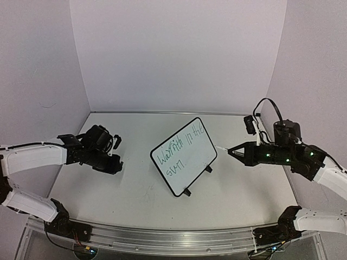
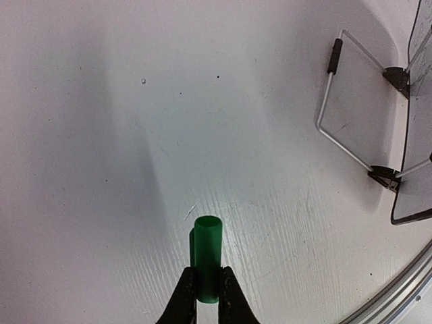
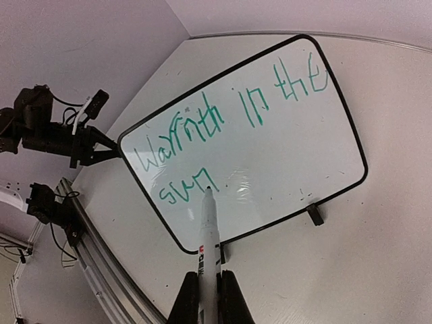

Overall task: Write a sentence on the whiteboard
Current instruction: Insert the whiteboard marker without the cap into the pen cap.

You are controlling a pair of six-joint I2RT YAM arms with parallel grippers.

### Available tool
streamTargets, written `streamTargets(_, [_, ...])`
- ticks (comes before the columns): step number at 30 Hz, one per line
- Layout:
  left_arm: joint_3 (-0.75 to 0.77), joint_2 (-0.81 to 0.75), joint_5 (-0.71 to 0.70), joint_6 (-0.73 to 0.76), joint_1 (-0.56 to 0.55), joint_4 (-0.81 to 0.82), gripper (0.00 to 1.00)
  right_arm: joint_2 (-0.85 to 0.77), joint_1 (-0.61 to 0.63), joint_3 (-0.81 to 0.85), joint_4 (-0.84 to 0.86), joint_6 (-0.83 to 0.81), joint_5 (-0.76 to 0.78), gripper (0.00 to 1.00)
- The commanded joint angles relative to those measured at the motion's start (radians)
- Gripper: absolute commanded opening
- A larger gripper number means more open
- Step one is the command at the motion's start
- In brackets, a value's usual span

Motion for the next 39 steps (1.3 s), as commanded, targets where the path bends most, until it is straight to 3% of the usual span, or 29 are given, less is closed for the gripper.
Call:
streamTargets(1, [0.066, -0.084, 0.086, 0.105, -0.003, -0.022, 0.00, 0.020, -0.001, 0.078, -0.015, -0.025, -0.141, 0.00])
streamTargets(9, [0.232, -0.213, 0.256, 0.279, -0.003, -0.094, 0.00, 0.137, -0.001, 0.172, -0.027, -0.008, -0.401, 0.00])
streamTargets(16, [0.439, -0.128, 0.475, 0.426, -0.016, -0.221, 0.00, 0.216, -0.001, 0.259, -0.039, 0.019, -0.623, 0.00])
streamTargets(21, [0.535, -0.048, 0.533, 0.479, -0.121, -0.293, 0.00, 0.272, 0.000, 0.315, -0.079, 0.042, -0.725, 0.00])
streamTargets(29, [0.565, 0.076, 0.539, 0.478, -0.328, -0.287, 0.00, 0.354, 0.007, 0.381, -0.137, 0.075, -0.789, 0.00])
streamTargets(39, [0.581, 0.155, 0.546, 0.516, -0.391, -0.271, 0.00, 0.453, 0.113, 0.402, -0.169, 0.053, -0.784, 0.00])
